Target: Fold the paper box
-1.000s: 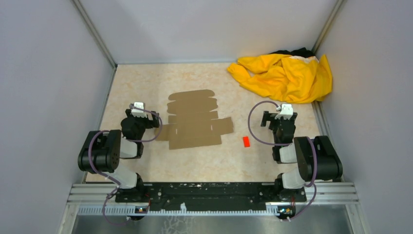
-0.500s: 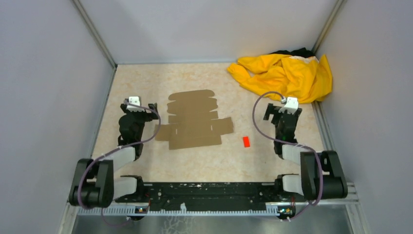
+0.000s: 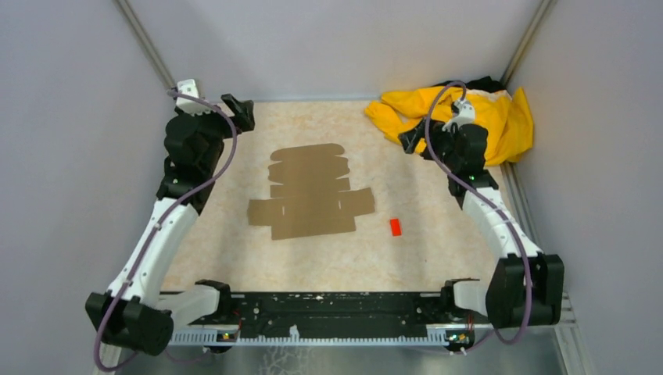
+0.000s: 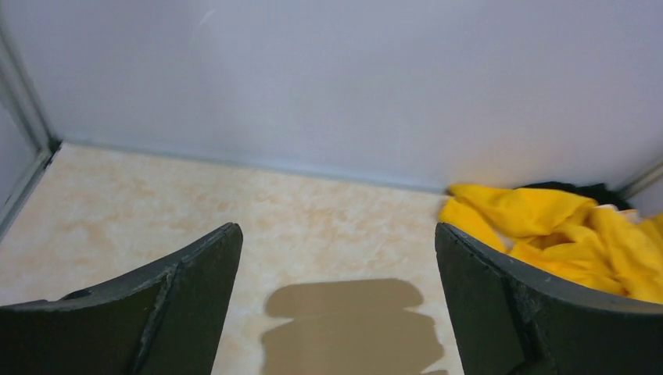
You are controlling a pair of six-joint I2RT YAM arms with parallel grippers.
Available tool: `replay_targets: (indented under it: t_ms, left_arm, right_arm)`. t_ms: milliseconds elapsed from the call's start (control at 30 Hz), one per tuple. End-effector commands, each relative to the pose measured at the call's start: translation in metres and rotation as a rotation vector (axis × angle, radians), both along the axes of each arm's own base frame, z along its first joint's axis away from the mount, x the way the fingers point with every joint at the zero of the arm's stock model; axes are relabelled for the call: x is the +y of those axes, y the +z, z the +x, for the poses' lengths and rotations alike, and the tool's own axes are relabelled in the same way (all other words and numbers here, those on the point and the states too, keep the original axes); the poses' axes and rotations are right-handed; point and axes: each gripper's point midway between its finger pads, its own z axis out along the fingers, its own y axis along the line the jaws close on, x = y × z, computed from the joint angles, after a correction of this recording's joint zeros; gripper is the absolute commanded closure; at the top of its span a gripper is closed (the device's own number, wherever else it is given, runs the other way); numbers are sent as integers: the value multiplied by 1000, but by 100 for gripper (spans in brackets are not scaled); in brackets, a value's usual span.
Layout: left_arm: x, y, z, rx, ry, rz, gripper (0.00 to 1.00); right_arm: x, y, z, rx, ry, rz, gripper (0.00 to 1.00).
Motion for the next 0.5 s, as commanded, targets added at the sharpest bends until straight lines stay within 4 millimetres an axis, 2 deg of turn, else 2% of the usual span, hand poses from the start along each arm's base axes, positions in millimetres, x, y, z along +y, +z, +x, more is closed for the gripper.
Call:
replay_targets:
  t_ms: [0,100,200,267,400,433,467]
  left_arm:
    - [-16,3,-28,40,-80,-34,1]
    - [-3,-16,-27,119,4,-209,1]
    - [-8,-33,-24,161,-58,-197,1]
    - [-3,-61,-17,272,-8,-185,1]
    - [-8,-124,-4,493,-15,-124,1]
    - [-6,-140,-5,547,2,-115,1]
    - [-4,-153,-6,592,12,-103,1]
  right_arm:
    - [62,0,-5,185,327,177,1]
    - [76,-16,8,247,317,74,1]
    - [96,-37,13,338,388,55,1]
    - [102,-54,17,394,384,6,1]
    - [101,-92,21,514,288,-168,2]
    - [100,-97,22,530,265,-204,6]
    - [100,-101,22,541,252,-230,15]
